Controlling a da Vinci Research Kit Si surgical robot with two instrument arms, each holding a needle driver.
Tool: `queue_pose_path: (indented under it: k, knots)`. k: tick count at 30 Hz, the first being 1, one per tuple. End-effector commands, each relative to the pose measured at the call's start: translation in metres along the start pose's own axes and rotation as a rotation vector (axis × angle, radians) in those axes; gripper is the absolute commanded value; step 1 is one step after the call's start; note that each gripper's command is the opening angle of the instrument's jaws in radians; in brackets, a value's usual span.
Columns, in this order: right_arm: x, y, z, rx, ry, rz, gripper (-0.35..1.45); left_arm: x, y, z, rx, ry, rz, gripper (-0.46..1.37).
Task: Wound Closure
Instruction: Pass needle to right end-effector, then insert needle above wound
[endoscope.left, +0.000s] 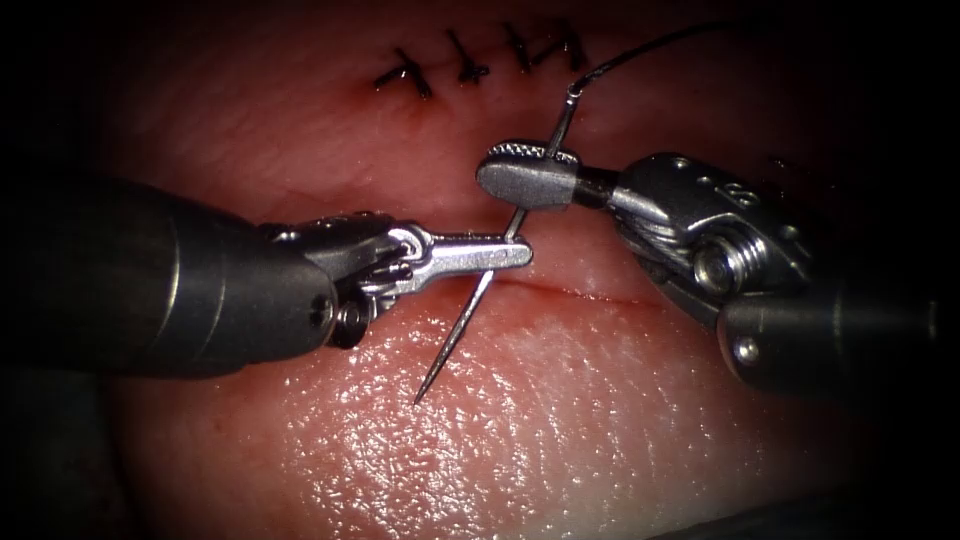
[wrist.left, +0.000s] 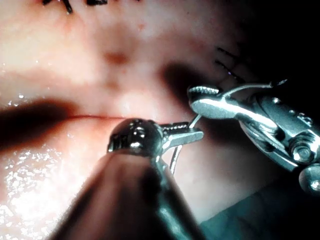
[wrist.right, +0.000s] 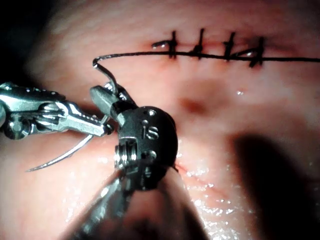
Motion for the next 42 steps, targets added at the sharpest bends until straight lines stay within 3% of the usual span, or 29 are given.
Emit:
queue_pose_path:
  k: [1,7,8,10,11,14,16,22,31,34,36,39,42]
  knots:
    - [0.0,0.0,0.0,-0.017,-0.014,0.001,-0.35,0.0,0.0001,0.0,-0.011,0.0,0.0,-0.35]
    - [0.0,0.0,-0.0002,-0.018,-0.023,0.0,-0.35,0.0003,0.0004,0.0001,-0.011,-0.001,-0.005,-0.35]
    - [0.0,0.0,-0.0002,-0.018,-0.023,0.0,-0.35,0.0003,0.0004,0.0001,-0.011,-0.001,-0.006,-0.2]
    - [0.0,0.0001,-0.0002,-0.018,-0.024,0.0,-0.35,0.0004,0.0004,0.0002,-0.011,-0.001,-0.007,0.34]
    - [0.0,0.0001,-0.0002,-0.021,-0.022,0.0,-0.35,0.0004,0.0004,0.0002,-0.011,-0.001,-0.007,0.43]
    - [0.0,0.0,-0.0002,-0.015,-0.025,-0.006,-0.35,0.0005,0.0004,0.0004,-0.011,-0.001,-0.009,0.98]
    - [0.0,0.0,-0.0003,-0.015,-0.025,-0.024,-0.35,0.0006,0.0004,0.0004,-0.011,-0.001,-0.015,1.02]
    - [0.0,0.0001,-0.0004,-0.014,-0.025,-0.078,-0.35,0.0006,0.0006,0.0002,-0.037,-0.031,0.084,0.97]
    - [0.0001,0.0002,-0.0008,-0.011,-0.031,-0.107,-0.35,0.0006,0.0005,-0.0005,-0.082,-0.092,0.082,1.12]
    - [0.0004,0.0001,-0.001,-0.007,-0.028,-0.103,-0.35,0.0006,0.0005,-0.0007,-0.065,-0.107,0.103,1.1]
    - [0.0005,0.0,-0.0011,-0.004,-0.025,-0.107,-0.35,0.0006,0.0005,-0.0008,-0.054,-0.124,0.122,1.08]
    - [0.0007,-0.0001,-0.0013,-0.001,-0.022,-0.115,-0.35,0.0007,0.0005,-0.0012,-0.034,-0.159,0.194,0.8]
    - [0.0009,-0.0002,-0.0016,0.002,-0.025,-0.112,-0.35,0.0008,0.0005,-0.0014,0.005,-0.195,0.219,0.77]
